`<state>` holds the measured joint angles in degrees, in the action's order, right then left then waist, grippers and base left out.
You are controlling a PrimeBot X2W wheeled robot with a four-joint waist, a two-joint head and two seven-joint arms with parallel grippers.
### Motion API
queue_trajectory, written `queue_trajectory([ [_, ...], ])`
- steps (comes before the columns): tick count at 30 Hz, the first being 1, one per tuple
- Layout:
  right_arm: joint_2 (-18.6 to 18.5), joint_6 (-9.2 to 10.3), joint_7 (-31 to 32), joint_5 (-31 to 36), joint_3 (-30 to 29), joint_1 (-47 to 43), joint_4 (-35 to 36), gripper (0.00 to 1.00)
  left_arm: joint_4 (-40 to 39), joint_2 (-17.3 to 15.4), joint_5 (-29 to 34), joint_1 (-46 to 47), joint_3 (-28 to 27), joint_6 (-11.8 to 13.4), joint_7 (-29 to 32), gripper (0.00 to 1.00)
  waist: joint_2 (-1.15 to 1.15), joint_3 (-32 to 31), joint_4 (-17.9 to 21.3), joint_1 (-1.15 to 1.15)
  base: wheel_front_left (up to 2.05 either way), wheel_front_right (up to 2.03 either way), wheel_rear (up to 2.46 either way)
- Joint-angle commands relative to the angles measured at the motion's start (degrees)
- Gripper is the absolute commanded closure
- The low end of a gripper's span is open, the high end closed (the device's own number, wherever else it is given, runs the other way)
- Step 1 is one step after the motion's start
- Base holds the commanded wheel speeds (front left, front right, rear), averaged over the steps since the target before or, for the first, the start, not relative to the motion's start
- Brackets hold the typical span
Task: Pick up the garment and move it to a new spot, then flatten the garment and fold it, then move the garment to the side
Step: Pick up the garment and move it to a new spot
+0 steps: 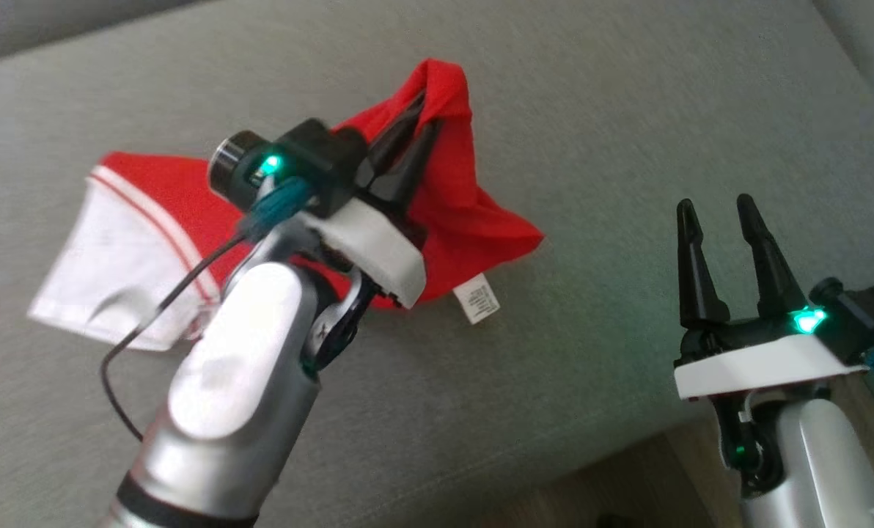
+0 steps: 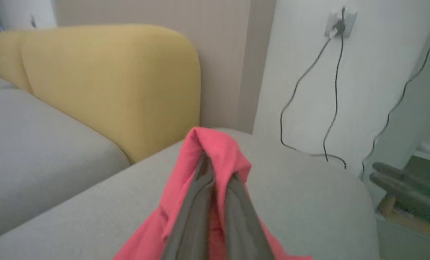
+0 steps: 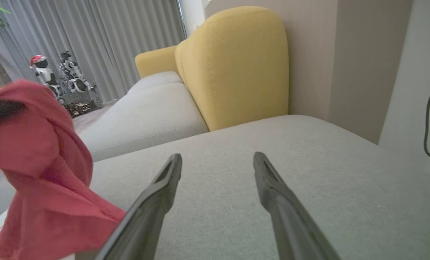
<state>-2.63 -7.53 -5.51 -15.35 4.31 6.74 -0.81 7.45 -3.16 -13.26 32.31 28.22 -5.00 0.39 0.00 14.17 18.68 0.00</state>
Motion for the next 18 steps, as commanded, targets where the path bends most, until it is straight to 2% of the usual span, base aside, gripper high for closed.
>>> queue_trajectory([
  [1, -0.2, 0.04, -1.1, -0.7, 1.5, 2.2, 1.4, 0.0, 1.1, -0.3, -0.1, 1.9, -1.0, -0.1, 1.5, 1.0, 0.0, 4.7, 4.3, 0.0, 0.0, 0.0, 0.0],
  [6, -0.2, 0.04, -2.9, -1.7, 2.0, 3.2, -0.2, 0.0, 10.5, -0.2, -1.8, 3.1, 0.6, -0.9, 4.0, 1.0, 0.0, 6.5, 5.2, 0.0, 0.0, 0.0, 0.0],
  [10, -0.2, 0.04, -3.4, -1.8, 1.7, 3.7, -1.1, 0.0, 14.2, -0.2, -2.1, 3.9, 2.0, -1.3, 5.1, 1.0, 0.0, 7.0, 4.6, 0.0, 0.0, 0.0, 0.0],
  [11, -0.2, 0.04, -3.5, -1.8, 1.6, 3.9, -1.3, 0.0, 15.1, -0.2, -2.6, 4.1, 2.4, -1.5, 5.5, 0.68, 0.0, 7.0, 4.3, 0.0, 0.0, 0.0, 0.0],
  [12, -0.2, 0.04, -3.6, -1.7, 1.7, 4.1, -1.6, 0.0, 15.9, -0.2, -2.8, 4.4, 2.8, -1.6, 5.6, 0.47, 0.0, 6.9, 4.0, 0.0, 0.0, 0.0, 0.0],
  [13, -0.2, 0.04, -3.6, -1.7, 1.7, 4.3, -1.8, 0.0, 16.5, -0.1, -3.2, 4.7, 3.3, -1.7, 5.8, 0.0, 0.0, 6.8, 3.6, 0.0, 0.0, 0.0, 0.0],
  [18, -0.2, 0.04, -3.5, -0.8, 1.5, 4.9, -2.6, 0.0, 16.6, -0.1, -3.9, 5.1, 3.9, -1.6, 2.6, 0.0, 0.0, 5.0, 1.1, 0.0, 0.0, 0.0, 0.0],
])
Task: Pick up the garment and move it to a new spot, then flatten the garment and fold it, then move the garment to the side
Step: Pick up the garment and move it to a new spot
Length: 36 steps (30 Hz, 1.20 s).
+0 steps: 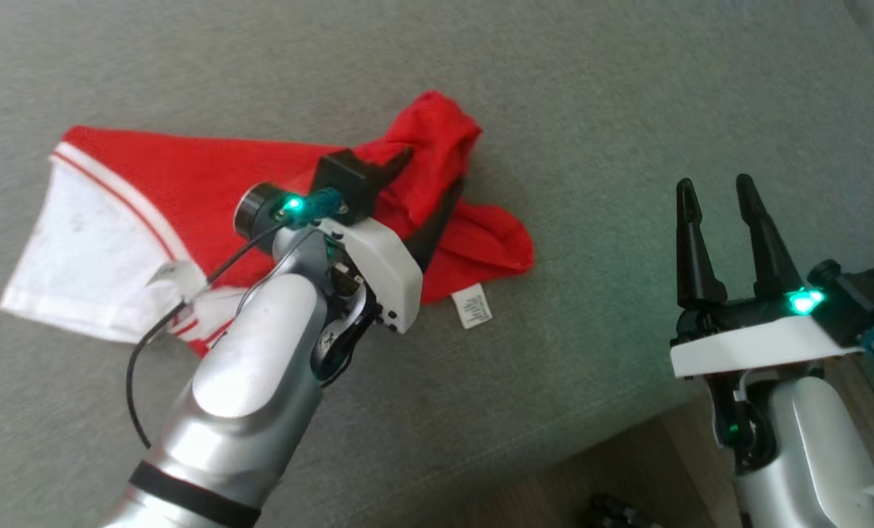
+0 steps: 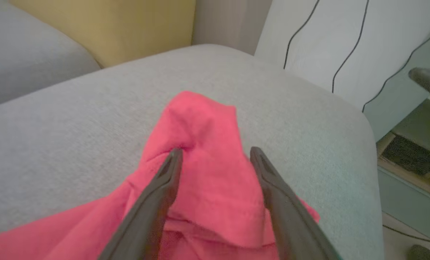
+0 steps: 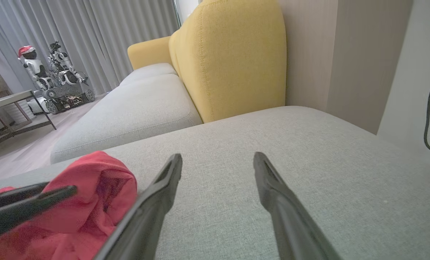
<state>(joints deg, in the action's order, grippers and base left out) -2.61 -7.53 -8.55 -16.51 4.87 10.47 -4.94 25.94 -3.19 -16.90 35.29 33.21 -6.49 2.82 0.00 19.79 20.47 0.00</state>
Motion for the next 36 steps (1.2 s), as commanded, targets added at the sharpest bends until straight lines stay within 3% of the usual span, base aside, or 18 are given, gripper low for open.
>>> queue_trajectory([
  [1, -0.3, 0.04, -0.3, 0.6, 0.7, 1.2, 1.4, 0.0, -2.3, 0.0, -0.3, 1.9, -1.3, 0.2, -0.9, 0.0, 0.0, -1.2, -1.3, 0.0, 0.0, 0.0, 0.0],
  [5, -0.3, 0.04, 0.7, 2.1, -0.3, 0.9, 1.5, 0.0, -4.5, -0.2, -1.1, -0.3, -2.6, 2.0, -5.1, 0.0, 0.0, -4.0, -4.4, 0.0, 0.0, 0.0, 0.0],
  [6, -0.3, 0.04, 1.3, 2.9, -0.7, 0.7, 1.7, 0.0, -5.7, -1.4, -0.1, -1.6, -3.6, 4.2, -7.1, 0.0, 0.0, -5.4, -6.0, 0.0, 0.0, 0.0, 0.0],
  [9, -0.3, 0.04, 2.4, 3.9, -1.5, 0.1, 2.2, 0.0, -7.2, -3.0, 0.0, -4.5, -6.1, 7.6, -9.6, 0.0, 0.0, -7.1, -8.5, 0.0, 0.0, 0.0, 0.0],
  [17, -0.3, 0.04, 5.1, 6.4, -2.7, -1.6, 3.7, 0.0, -10.4, -7.5, -2.4, -12.0, -13.6, 13.1, -15.0, 0.0, 0.0, -10.5, -14.3, 0.0, 0.0, 0.0, 0.0],
  [26, -0.3, 0.04, 7.1, 8.2, -3.2, -4.0, 4.0, 0.0, -13.0, -11.6, -4.7, -19.8, -19.4, 15.2, -16.9, 0.0, 0.0, -13.8, -18.7, 0.0, 0.0, 0.0, 0.0],
  [36, -0.3, 0.04, 8.4, 9.4, -3.0, -7.6, 4.1, 0.0, -17.4, -13.4, -5.0, -28.0, -19.7, 15.8, -17.0, 0.0, 0.0, -17.6, -20.1, 0.0, 0.0, 0.0, 0.0],
])
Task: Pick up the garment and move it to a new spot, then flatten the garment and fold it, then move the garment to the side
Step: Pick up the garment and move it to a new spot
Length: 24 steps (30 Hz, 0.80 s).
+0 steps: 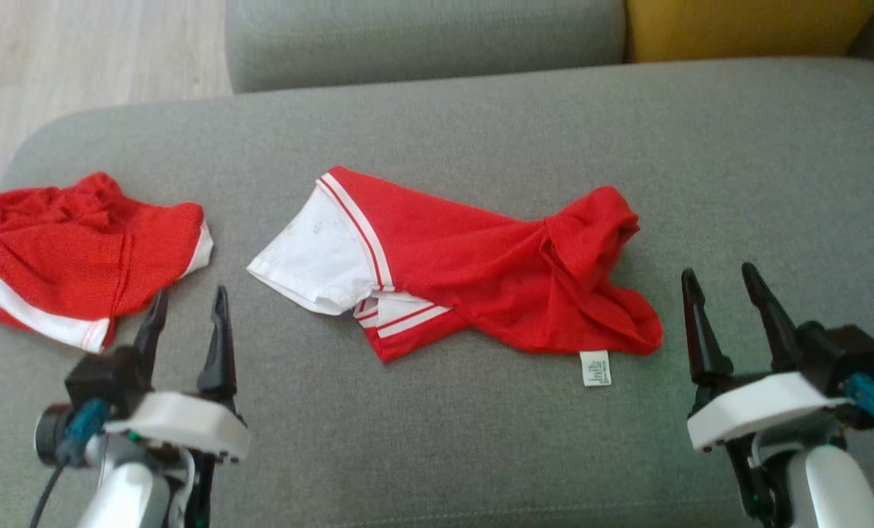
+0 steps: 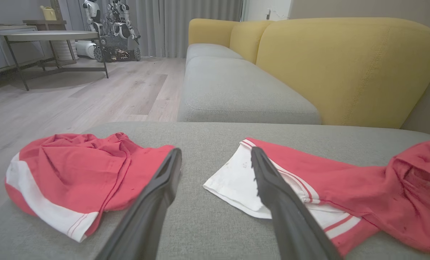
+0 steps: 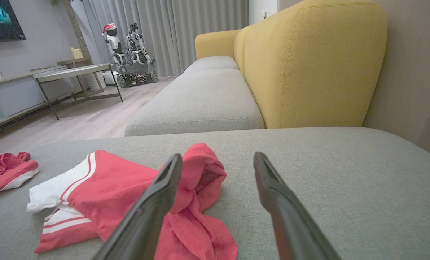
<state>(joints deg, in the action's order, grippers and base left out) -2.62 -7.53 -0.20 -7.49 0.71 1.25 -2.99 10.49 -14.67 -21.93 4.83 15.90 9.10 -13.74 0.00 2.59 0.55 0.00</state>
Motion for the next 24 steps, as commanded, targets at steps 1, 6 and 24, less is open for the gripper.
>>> queue_trajectory([
  [1, -0.3, 0.04, 0.2, 0.5, 1.1, 1.1, 2.2, 0.0, -2.4, -2.0, 0.1, 1.6, -2.2, 0.4, -0.2, 0.0, 0.0, -0.9, -0.2, 0.0, 0.0, 0.0, 0.0],
  [6, -0.3, 0.04, 1.2, 0.6, 0.8, -2.0, 3.0, 0.0, -4.5, -2.4, 0.1, -1.9, -1.3, 0.8, 1.0, 0.0, 0.0, -3.0, -0.2, 0.0, 0.0, 0.0, 0.0],
  [24, -0.3, 0.04, 2.2, -0.4, 1.0, -5.0, 5.3, 0.0, -6.9, -3.9, -0.1, -4.2, -0.9, 2.0, 2.7, 0.0, 0.0, -4.1, 0.0, 0.0, 0.0, 0.0, 0.0],
])
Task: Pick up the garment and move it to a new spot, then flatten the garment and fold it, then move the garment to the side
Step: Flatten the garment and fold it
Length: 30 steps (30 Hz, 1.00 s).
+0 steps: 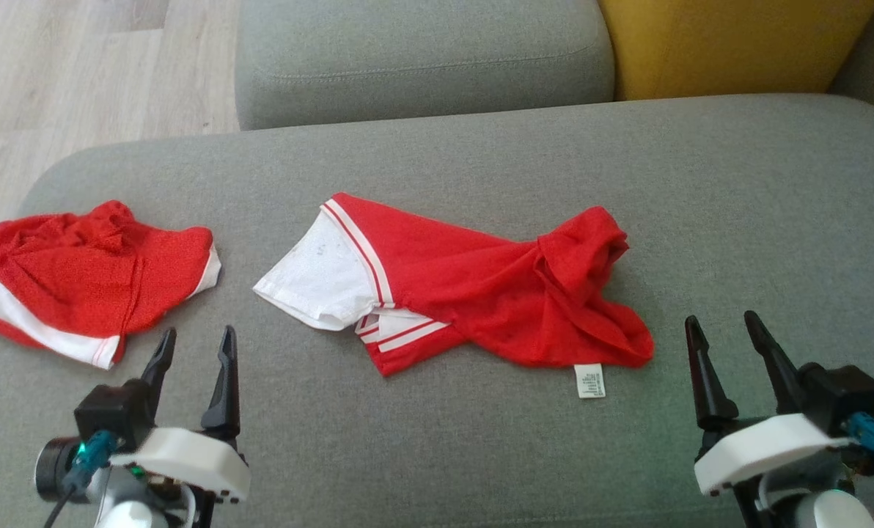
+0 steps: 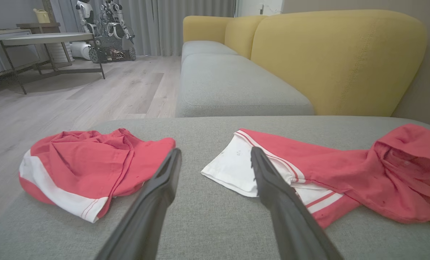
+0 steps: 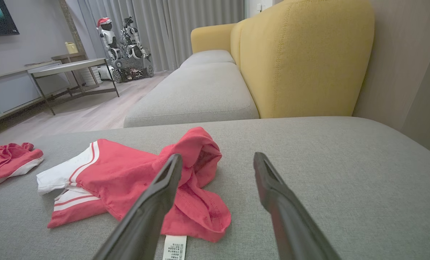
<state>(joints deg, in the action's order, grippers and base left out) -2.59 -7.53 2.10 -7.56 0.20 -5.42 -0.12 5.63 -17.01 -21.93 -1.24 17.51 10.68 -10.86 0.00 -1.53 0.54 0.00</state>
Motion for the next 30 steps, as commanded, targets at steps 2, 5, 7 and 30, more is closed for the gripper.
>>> queue_trajectory([
  [2, -0.3, 0.04, -0.1, -0.3, 1.6, 1.8, 2.5, 0.0, -2.0, -1.6, -0.1, 1.9, -2.5, 0.5, -0.2, 0.0, 0.0, 0.1, 0.1, 0.0, 0.0, 0.0, 0.0],
  [5, -0.3, 0.04, -0.1, -0.3, 1.6, 1.9, 2.5, 0.0, -2.1, -1.7, -0.1, 1.9, -2.4, 0.6, -0.2, 0.0, 0.0, 0.1, 0.1, 0.0, 0.0, 0.0, 0.0],
  [7, -0.3, 0.04, -0.2, -0.4, 1.5, 2.0, 2.4, 0.0, -2.0, -1.8, 0.0, 2.0, -2.3, 0.7, -0.2, 0.0, 0.0, 0.2, 0.1, 0.0, 0.0, 0.0, 0.0],
  [30, -0.3, 0.04, -1.1, -1.0, 2.3, 7.8, 4.3, 0.0, 10.8, -0.6, -1.6, 22.6, 1.2, -5.8, 6.2, 0.0, 0.0, 11.4, 2.1, 0.0, 0.0, 0.0, 0.0],
])
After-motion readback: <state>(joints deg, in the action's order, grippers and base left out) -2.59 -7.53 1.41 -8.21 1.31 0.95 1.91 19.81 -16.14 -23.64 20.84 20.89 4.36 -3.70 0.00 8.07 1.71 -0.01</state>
